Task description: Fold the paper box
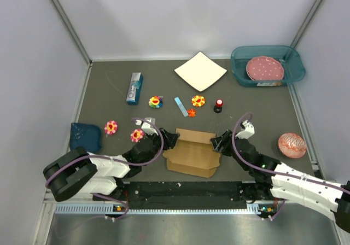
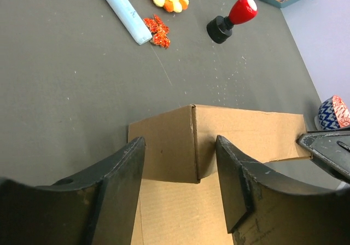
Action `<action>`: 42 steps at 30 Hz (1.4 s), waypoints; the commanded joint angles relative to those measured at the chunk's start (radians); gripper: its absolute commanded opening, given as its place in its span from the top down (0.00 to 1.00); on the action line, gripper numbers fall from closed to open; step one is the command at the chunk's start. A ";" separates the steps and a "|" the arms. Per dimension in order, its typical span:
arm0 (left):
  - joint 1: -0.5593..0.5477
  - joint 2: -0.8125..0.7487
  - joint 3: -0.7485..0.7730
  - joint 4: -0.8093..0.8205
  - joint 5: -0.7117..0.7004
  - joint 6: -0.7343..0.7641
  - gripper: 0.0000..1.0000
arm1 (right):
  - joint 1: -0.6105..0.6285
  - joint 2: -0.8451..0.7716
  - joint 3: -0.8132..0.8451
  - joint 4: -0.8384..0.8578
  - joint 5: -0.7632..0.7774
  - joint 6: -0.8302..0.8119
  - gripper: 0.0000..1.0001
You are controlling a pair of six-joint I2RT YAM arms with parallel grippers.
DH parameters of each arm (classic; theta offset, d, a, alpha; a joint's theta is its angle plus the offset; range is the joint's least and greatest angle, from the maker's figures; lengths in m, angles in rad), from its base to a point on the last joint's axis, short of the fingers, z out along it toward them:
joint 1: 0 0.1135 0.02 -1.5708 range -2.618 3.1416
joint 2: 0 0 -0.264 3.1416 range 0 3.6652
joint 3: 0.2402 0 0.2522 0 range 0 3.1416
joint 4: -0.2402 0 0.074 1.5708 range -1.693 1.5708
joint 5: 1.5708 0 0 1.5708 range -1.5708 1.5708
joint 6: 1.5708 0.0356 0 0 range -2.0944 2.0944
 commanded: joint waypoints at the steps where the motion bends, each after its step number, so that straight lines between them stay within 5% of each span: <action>1: -0.001 -0.015 0.019 -0.089 -0.023 0.025 0.40 | -0.013 0.036 0.069 -0.062 0.052 -0.075 0.38; 7: -0.003 -0.009 0.024 -0.094 -0.024 0.026 0.40 | -0.076 0.062 0.011 0.050 -0.009 -0.074 0.44; 11: -0.001 0.011 0.019 -0.077 -0.016 0.030 0.48 | -0.102 0.067 -0.043 0.082 -0.039 -0.052 0.71; 14: -0.001 0.031 0.016 -0.054 -0.016 0.026 0.53 | -0.107 0.057 -0.087 0.111 -0.059 -0.025 0.80; 24: -0.001 0.094 -0.011 0.023 -0.007 0.016 0.63 | -0.105 0.033 -0.172 0.084 -0.079 0.043 0.91; 27: 0.002 0.069 -0.022 0.041 -0.019 0.019 0.58 | -0.105 -0.022 -0.161 0.048 -0.079 0.025 0.84; 31: 0.014 -0.023 0.010 -0.067 -0.032 0.031 0.37 | -0.105 -0.068 -0.092 -0.005 -0.066 -0.032 0.59; 34: 0.017 -0.086 0.051 -0.151 -0.058 0.056 0.33 | -0.105 -0.072 -0.034 -0.009 -0.060 -0.074 0.48; 42: 0.037 -0.163 0.096 -0.202 -0.059 0.054 0.26 | -0.105 -0.073 0.061 -0.009 -0.088 -0.169 0.36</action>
